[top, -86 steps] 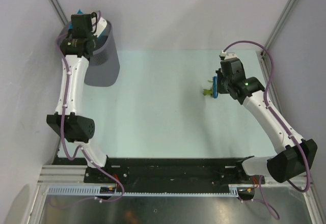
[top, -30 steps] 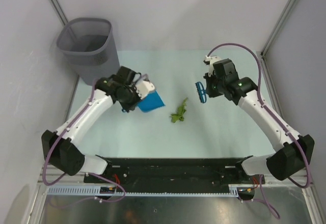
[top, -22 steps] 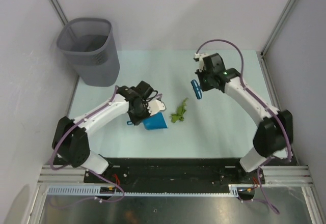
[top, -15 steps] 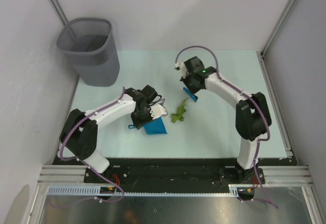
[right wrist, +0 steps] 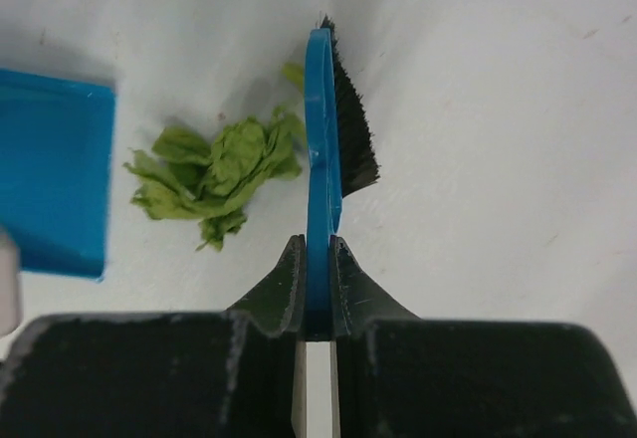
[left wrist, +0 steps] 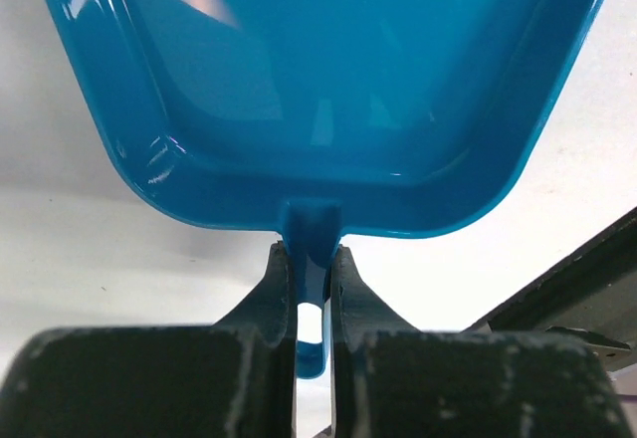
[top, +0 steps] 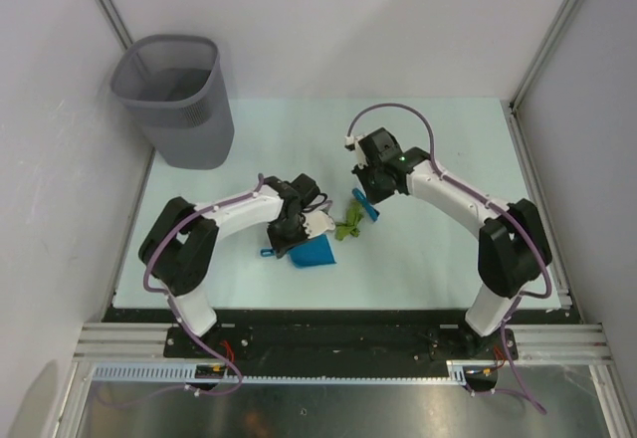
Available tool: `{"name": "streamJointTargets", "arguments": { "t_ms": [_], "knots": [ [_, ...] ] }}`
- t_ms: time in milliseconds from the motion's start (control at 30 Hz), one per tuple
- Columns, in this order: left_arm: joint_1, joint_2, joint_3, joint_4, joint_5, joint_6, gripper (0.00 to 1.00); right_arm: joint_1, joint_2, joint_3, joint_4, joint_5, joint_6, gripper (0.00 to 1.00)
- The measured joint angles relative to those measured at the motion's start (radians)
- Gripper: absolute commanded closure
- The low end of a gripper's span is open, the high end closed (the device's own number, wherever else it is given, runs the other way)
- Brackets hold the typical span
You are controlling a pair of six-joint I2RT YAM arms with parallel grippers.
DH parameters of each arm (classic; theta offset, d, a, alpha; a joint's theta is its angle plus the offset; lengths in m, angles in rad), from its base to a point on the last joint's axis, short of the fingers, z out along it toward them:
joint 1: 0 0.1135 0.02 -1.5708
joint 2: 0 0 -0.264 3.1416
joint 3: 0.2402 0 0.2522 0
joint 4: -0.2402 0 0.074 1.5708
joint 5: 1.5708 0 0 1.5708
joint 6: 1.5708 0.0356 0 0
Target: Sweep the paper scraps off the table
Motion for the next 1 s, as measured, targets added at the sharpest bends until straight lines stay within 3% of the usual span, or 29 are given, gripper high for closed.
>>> {"name": "streamJointTargets", "arguments": {
  "t_ms": [200, 367, 533, 700, 1000],
  "knots": [
    [0.0, 0.027, 0.03, 0.013, 0.008, -0.007, 1.0, 0.014, -0.106, -0.12, 0.032, -0.126, 0.223, 1.0],
    [0.0, 0.039, 0.04, 0.023, 0.022, -0.006, 1.0, 0.109, -0.162, -0.176, 0.114, -0.26, 0.391, 1.0],
    [0.008, 0.035, 0.04, 0.002, 0.06, -0.007, 1.0, 0.117, -0.2, -0.196, 0.117, -0.229, 0.463, 1.0],
    [0.009, 0.028, 0.04, 0.024, 0.113, -0.006, 1.0, 0.05, -0.296, -0.197, 0.119, -0.208, 0.477, 1.0],
    [0.029, 0.019, 0.04, 0.031, 0.088, 0.01, 1.0, -0.023, -0.465, -0.196, 0.034, -0.078, 0.465, 1.0]
  ]
}}
